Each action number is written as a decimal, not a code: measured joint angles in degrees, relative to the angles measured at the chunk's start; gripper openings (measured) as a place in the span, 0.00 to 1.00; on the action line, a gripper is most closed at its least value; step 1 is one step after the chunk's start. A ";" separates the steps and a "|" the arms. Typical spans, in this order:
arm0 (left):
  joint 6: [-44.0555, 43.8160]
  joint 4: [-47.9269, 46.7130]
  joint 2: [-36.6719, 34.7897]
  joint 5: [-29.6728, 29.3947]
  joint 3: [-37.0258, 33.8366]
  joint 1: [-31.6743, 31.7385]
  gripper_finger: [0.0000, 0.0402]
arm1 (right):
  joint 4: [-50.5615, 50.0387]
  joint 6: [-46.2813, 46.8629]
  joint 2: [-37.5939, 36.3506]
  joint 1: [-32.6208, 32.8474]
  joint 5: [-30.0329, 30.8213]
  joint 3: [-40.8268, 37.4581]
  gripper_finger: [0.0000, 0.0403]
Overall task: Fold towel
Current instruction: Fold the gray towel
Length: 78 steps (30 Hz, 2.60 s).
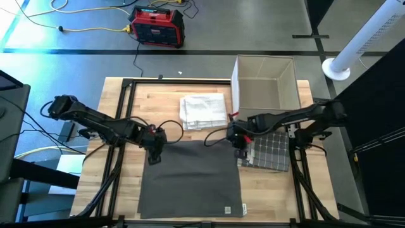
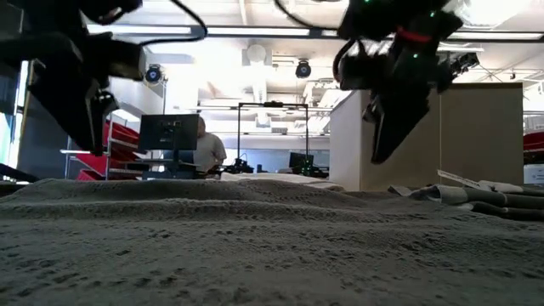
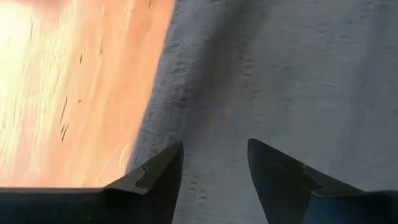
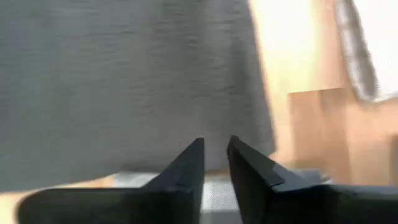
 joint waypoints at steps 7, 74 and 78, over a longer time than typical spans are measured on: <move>-1.15 0.20 -0.02 0.40 -0.63 0.00 0.47 | 5.54 -3.43 3.73 -0.26 4.02 0.00 0.46; 13.29 -29.05 13.34 -2.30 12.32 22.38 0.01 | 0.97 7.22 -3.27 -1.34 11.45 -0.22 0.00; 8.93 -36.30 8.44 -10.52 16.61 21.23 0.01 | -0.99 7.66 -8.10 0.21 16.88 -0.13 0.00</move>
